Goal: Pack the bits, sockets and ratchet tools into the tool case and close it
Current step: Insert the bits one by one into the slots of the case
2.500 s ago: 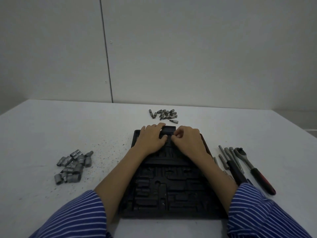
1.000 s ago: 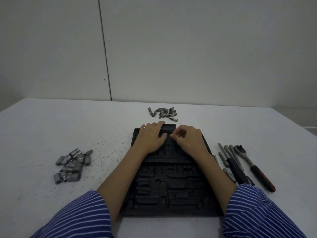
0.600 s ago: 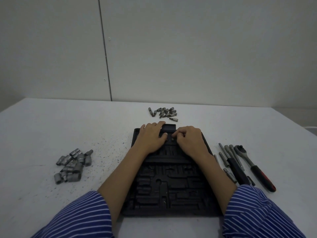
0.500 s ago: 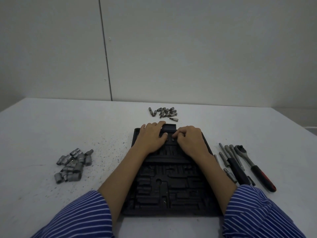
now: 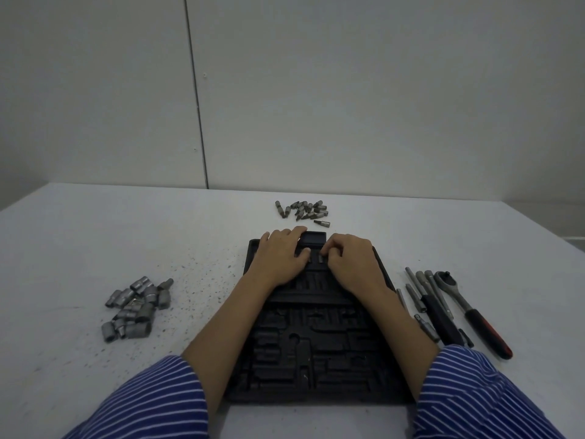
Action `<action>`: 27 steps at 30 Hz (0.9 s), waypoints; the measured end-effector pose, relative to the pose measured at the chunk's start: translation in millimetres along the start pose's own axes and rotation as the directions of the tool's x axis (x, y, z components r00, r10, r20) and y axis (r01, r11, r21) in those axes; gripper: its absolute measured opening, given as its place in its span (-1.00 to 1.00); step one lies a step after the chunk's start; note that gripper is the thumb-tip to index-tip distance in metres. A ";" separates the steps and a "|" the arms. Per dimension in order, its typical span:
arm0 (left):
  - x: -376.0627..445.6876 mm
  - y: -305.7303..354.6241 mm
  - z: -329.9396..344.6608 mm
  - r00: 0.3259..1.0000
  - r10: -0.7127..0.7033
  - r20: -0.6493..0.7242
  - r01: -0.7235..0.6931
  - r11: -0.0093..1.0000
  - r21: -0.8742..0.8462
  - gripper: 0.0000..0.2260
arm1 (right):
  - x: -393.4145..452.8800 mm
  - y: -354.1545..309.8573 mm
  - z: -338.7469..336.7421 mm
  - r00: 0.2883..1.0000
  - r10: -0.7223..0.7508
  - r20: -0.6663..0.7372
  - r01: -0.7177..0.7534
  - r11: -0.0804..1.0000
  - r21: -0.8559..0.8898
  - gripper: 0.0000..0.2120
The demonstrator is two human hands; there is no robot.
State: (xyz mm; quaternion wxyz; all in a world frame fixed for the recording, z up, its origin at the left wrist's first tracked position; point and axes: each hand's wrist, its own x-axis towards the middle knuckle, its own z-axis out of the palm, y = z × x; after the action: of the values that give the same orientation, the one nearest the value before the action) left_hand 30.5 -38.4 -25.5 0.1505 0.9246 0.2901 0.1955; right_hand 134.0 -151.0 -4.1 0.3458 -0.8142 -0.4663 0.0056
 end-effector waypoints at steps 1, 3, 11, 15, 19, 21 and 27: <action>-0.1 0.0 0.0 1.000 0.001 0.000 -0.001 1.000 -0.001 -0.58 | 0.0 0.0 -0.2 1.000 -0.003 -0.004 0.003 1.000 0.004 -0.76; -0.5 0.1 0.0 1.000 0.001 0.003 -0.001 1.000 -0.004 -0.58 | 0.1 0.6 0.2 1.000 -0.004 0.001 0.004 1.000 0.001 -0.75; -0.6 0.7 -1.1 1.000 0.001 0.007 -0.001 1.000 -0.005 -0.58 | -0.9 -0.5 -0.2 1.000 0.019 0.012 -0.019 1.000 0.011 -0.74; 1.9 0.1 -2.3 1.000 -0.016 0.011 0.016 0.998 -0.057 -0.59 | 0.8 -1.0 -4.1 0.998 0.029 0.047 -0.031 0.999 0.033 -0.73; 3.8 1.9 -3.5 1.000 -0.030 0.008 0.031 0.997 -0.074 -0.63 | 6.7 -0.3 -7.7 0.994 0.034 0.102 -0.039 0.998 0.047 -0.72; 5.9 3.3 -5.2 0.999 -0.043 0.010 0.043 0.996 -0.081 -0.66 | 10.5 1.1 -8.7 0.992 0.030 0.119 -0.036 0.998 0.047 -0.72; 16.9 8.6 -6.7 0.997 -0.073 0.007 0.073 0.995 -0.061 -0.72 | 23.1 1.3 -10.0 0.991 0.010 0.133 -0.010 1.000 0.000 -0.72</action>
State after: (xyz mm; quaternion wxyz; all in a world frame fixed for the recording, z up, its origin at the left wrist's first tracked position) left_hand 44.4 -34.0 -11.6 0.1863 0.9089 0.3172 0.1964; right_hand 151.3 -139.3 10.1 0.3141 -0.8142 -0.4843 0.0619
